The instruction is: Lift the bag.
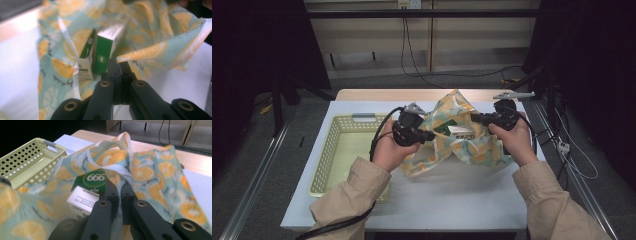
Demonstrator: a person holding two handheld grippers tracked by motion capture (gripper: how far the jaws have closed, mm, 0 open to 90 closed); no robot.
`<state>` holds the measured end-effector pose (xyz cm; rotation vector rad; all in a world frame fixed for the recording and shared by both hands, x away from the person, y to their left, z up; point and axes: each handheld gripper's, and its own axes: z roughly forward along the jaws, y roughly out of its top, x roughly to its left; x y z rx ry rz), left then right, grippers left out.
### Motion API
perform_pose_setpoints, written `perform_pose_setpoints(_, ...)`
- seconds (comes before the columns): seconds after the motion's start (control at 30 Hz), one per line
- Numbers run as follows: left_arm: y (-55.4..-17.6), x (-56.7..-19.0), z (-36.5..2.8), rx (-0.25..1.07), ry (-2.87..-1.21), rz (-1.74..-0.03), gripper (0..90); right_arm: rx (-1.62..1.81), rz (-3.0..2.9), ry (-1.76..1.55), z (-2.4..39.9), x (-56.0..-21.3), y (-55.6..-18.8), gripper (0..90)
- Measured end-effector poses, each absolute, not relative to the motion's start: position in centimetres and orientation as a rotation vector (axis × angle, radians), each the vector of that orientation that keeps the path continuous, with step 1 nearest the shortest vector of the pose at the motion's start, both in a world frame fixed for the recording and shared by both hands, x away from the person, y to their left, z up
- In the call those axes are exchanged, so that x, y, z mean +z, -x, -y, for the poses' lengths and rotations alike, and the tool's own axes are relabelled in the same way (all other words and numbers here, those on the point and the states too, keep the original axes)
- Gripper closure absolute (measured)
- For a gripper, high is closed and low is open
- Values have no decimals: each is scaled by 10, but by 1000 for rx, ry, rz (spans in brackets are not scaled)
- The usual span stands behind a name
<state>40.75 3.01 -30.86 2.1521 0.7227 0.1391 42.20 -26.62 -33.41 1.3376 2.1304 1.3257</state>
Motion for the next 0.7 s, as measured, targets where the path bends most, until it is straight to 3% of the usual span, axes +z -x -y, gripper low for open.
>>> perform_pose_setpoints(0.7, -451, -226, -17, 226, -2022, -706, 900, 1391, -2086, -1327, 266, -303, -442, 888)
